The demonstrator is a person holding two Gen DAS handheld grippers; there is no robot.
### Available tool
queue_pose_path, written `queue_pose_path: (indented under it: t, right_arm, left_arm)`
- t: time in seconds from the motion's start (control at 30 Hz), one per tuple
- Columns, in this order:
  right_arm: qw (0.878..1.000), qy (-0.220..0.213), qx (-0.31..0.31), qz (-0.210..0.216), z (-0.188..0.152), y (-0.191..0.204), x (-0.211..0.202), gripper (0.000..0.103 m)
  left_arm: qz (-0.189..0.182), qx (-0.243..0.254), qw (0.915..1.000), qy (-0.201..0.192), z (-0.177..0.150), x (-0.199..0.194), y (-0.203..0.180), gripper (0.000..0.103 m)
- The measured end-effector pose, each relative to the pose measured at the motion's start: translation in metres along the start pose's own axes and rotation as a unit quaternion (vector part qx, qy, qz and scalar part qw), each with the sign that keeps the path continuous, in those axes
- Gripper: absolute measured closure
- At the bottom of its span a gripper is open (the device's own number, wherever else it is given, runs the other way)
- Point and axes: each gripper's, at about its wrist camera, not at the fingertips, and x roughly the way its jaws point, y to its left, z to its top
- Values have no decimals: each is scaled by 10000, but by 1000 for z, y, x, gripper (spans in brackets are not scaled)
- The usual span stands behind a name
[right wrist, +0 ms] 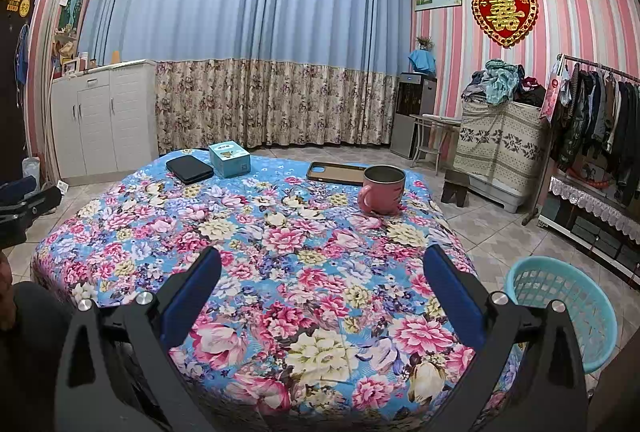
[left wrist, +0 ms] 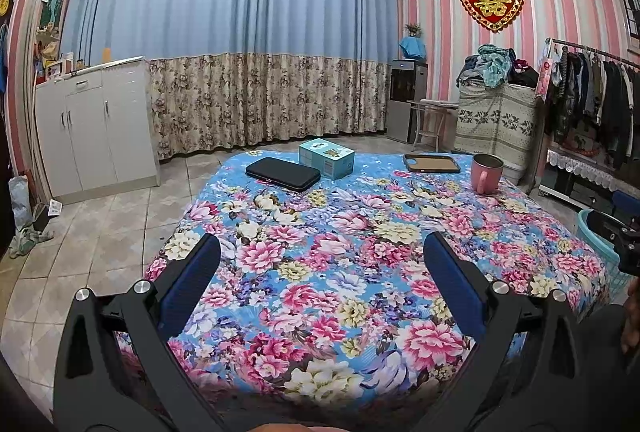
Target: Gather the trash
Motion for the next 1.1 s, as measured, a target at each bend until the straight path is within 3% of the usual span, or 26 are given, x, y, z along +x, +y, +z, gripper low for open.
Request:
queue_pose_path:
  t: [1.1]
  right_arm:
    - [10000,-4,-3,1,0,-2,-1,4]
  left_arm:
    - [3,-6,10000,12,-1,0,-2,5]
